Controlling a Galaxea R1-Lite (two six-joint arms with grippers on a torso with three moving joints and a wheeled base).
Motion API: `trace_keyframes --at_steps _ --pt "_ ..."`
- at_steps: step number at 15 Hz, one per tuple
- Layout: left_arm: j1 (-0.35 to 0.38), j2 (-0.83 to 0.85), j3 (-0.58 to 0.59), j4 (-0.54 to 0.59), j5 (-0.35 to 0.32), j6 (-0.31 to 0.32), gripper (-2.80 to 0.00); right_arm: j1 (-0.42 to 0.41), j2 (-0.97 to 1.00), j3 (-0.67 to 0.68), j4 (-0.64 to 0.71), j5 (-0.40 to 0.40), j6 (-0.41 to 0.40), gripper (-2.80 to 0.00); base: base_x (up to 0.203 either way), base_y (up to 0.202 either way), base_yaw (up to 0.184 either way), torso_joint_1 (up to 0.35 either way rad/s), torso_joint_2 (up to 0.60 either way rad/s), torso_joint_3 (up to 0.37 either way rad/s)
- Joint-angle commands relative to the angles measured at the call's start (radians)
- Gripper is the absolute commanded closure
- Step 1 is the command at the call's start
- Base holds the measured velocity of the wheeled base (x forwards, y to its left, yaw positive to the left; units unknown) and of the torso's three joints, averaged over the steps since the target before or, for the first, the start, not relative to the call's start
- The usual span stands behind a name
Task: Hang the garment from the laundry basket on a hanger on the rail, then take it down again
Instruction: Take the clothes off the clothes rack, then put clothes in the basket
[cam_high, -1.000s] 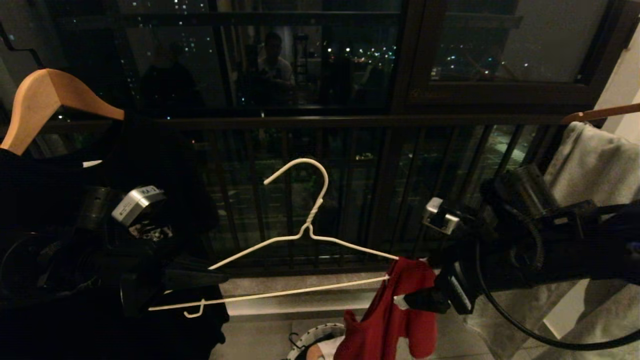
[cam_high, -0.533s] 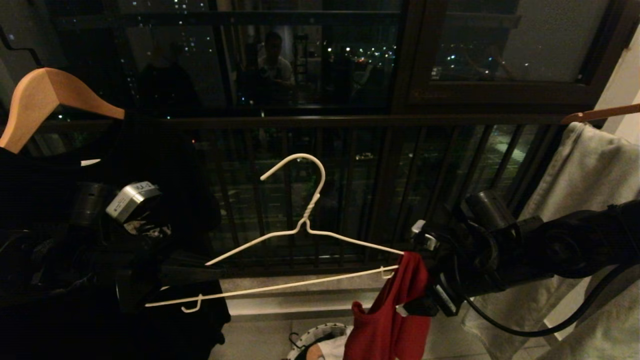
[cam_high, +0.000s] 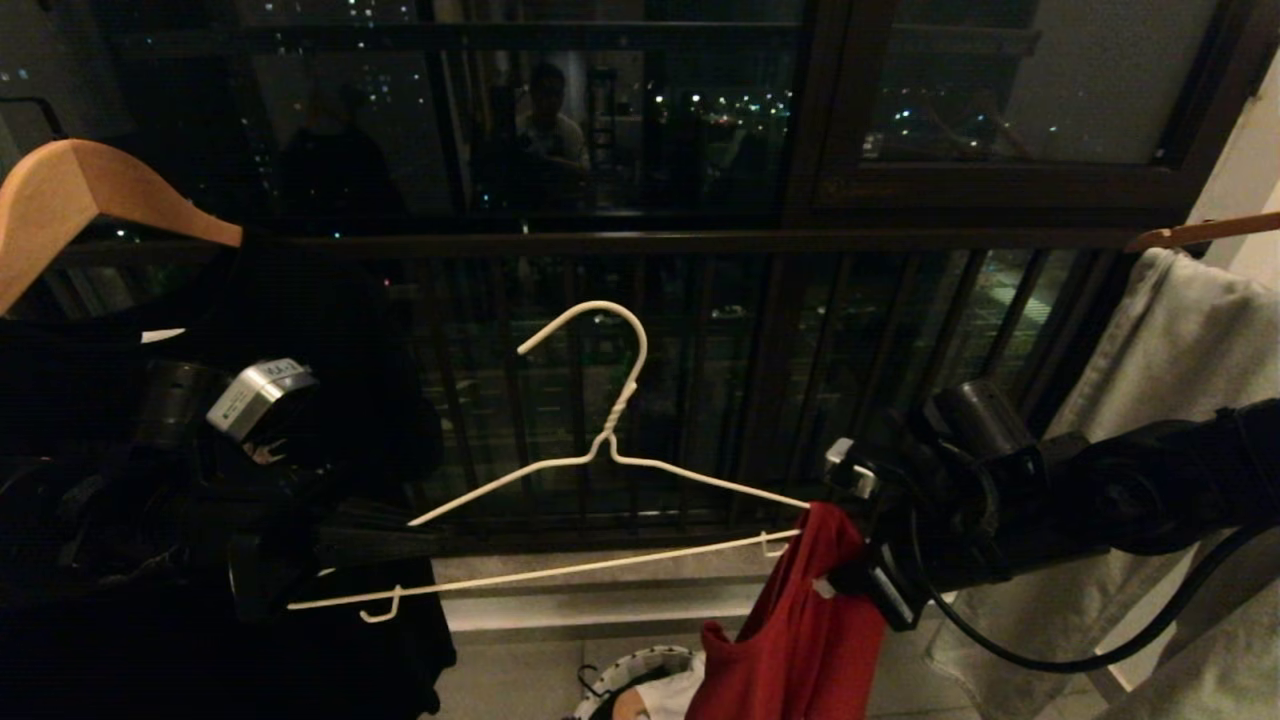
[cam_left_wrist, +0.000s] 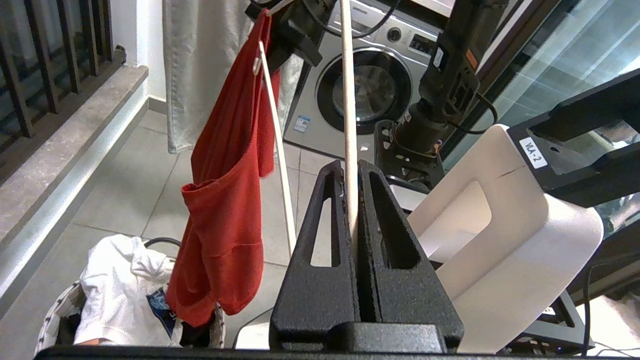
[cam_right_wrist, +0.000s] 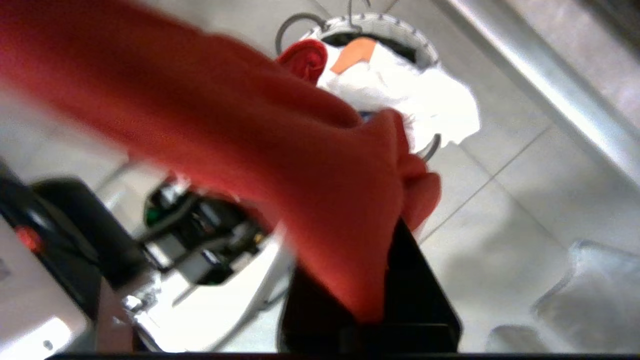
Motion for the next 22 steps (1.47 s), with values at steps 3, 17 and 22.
trace_keyframes --at_steps 3,17,22 --pt "0.006 0.001 -0.008 -0.001 -0.008 0.002 0.00 -0.035 -0.050 -0.005 0.002 0.001 -0.005 0.00 0.000 0.000 0.000 0.000 0.00 0.000" --pt "0.036 -0.033 -0.022 -0.001 -0.008 -0.009 0.00 -0.169 -0.138 -0.062 0.002 0.022 -0.011 0.00 0.000 0.000 0.000 0.000 0.00 0.000" --pt "0.061 -0.139 -0.035 0.004 -0.008 -0.088 0.00 -0.077 -0.095 -0.121 -0.094 0.031 0.252 0.00 0.000 0.000 0.000 0.000 0.00 0.000"
